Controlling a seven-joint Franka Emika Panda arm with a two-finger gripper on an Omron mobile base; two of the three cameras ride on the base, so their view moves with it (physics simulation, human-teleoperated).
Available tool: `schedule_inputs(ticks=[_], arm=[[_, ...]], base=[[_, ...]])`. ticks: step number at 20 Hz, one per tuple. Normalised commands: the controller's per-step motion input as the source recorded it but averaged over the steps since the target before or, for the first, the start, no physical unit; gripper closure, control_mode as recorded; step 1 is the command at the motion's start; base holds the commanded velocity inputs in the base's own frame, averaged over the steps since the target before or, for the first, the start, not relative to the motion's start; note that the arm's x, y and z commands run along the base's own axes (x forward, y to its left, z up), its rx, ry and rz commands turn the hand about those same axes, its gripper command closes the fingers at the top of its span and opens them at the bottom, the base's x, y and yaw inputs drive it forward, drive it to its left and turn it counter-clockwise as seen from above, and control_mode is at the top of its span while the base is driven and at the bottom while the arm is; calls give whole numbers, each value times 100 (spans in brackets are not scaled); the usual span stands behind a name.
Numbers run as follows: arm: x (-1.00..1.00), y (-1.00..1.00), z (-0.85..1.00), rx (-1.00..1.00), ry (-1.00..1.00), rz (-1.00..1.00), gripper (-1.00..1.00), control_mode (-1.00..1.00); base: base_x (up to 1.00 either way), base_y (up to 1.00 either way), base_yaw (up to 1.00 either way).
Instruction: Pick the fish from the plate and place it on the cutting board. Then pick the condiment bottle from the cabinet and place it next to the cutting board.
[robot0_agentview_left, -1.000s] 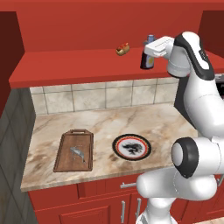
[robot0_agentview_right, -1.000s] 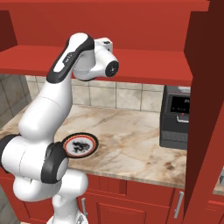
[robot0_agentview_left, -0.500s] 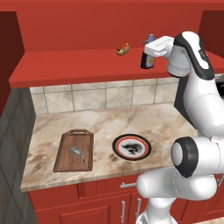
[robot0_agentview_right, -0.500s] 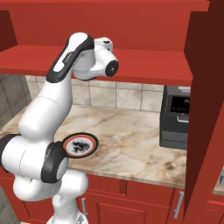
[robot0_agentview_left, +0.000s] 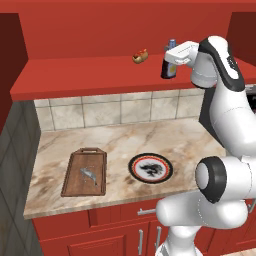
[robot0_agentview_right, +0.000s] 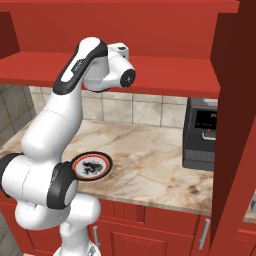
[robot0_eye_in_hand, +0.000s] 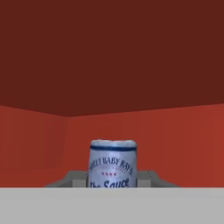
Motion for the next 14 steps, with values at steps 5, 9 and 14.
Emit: schedule_inputs(ticks=[5, 9, 14], arm=[[-3, 0, 0, 0, 0, 0, 100, -100], [-14, 0, 0, 0, 0, 0, 100, -100], [-19, 0, 0, 0, 0, 0, 100, -100]], base=[[0, 0, 0], [0, 0, 0], [0, 0, 0]])
